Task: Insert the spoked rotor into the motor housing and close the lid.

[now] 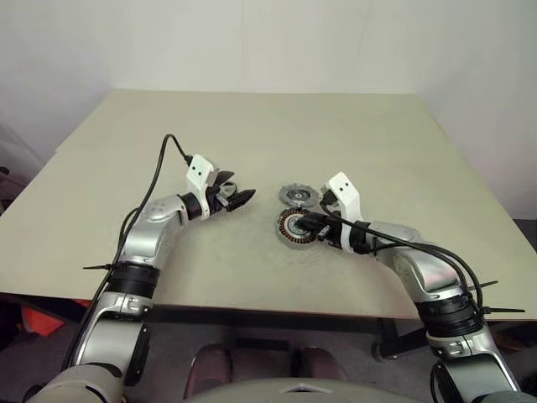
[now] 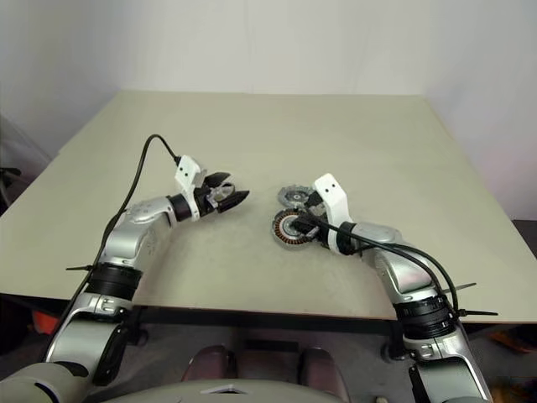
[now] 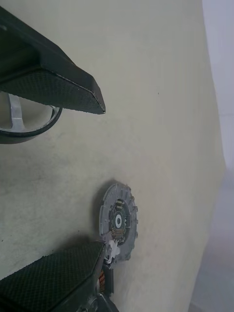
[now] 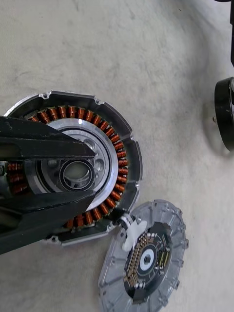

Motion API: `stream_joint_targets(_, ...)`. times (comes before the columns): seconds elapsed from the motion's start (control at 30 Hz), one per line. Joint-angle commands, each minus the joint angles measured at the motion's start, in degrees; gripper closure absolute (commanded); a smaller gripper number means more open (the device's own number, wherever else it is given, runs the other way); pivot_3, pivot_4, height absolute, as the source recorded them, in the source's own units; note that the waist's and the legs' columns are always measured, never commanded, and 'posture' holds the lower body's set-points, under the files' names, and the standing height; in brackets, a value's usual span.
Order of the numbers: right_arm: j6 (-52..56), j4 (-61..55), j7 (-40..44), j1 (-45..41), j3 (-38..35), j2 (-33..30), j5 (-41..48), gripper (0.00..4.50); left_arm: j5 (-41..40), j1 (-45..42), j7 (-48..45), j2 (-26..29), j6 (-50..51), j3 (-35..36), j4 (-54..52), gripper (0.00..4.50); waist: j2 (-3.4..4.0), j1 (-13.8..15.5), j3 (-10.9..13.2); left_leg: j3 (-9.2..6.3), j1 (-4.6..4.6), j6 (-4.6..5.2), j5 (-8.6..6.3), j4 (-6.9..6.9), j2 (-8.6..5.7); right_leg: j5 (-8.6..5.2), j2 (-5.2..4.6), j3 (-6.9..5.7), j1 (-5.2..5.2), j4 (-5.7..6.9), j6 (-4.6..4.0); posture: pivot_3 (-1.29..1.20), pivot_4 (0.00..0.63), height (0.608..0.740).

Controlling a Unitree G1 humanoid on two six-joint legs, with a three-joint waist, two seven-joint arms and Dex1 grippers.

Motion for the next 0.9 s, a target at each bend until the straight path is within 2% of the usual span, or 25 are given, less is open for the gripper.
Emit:
stream_joint_targets(0.03,-0.37,-1.66,-0.22,-1.74,0.14,0.41,-0.2,3.94,-0.35,-0.47,0.3,0.52,-0.44,1.2,-2.42,0.09,0.0,-0.01,0.0,0.0,0.0,0.0,0.0,0.0,0.0,0.0,0.0,0.0,0.0,0.0,0.0,0.0,0.0,0.74)
stream_joint_targets(0.37,-0.88,0.54,-0.09,-2.04,0.78,0.68,-1.13,3.94,-0.32,-0.69,0.55,0.69,-0.69,1.26,-2.03,0.09,0.0,-0.03,0.0,0.0,0.0,-0.01,0.01,0.0,0.0,0.0,0.0,0.0,0.0,0.0,0.0,0.0,0.0,0.74)
stream_joint_targets(0.47,-0.85,-0.51,0.45,-1.54,0.97,0.54,-0.98,2.87,-0.3,-0.72,0.6,0.76,-0.82,1.29,-1.87,0.09,0.0,-0.03,0.0,0.0,0.0,-0.02,0.01,-0.01,0.0,0.0,0.0,0.0,0.0,0.0,0.0,0.0,0.0,0.74)
stream_joint_targets(0.8,0.19,-4.48,0.35,-1.59,-0.38,0.6,0.14,2.87,-0.14,-0.79,0.61,0.8,-1.26,1.24,-1.01,0.09,-0.01,-0.02,0.0,0.0,0.0,-0.03,0.01,-0.02,0.0,0.0,0.0,-0.01,0.0,0.01,0.0,0.0,0.0,0.74)
stream_joint_targets(0.9,0.42,-4.06,-0.13,-2.14,-1.74,1.24,0.82,3.48,-0.07,-0.78,0.65,0.67,-1.36,1.13,-0.86,0.09,-0.01,-0.02,0.0,0.0,0.01,-0.04,0.02,-0.02,0.0,0.0,0.0,0.0,0.0,0.02,0.0,0.0,0.0,0.74)
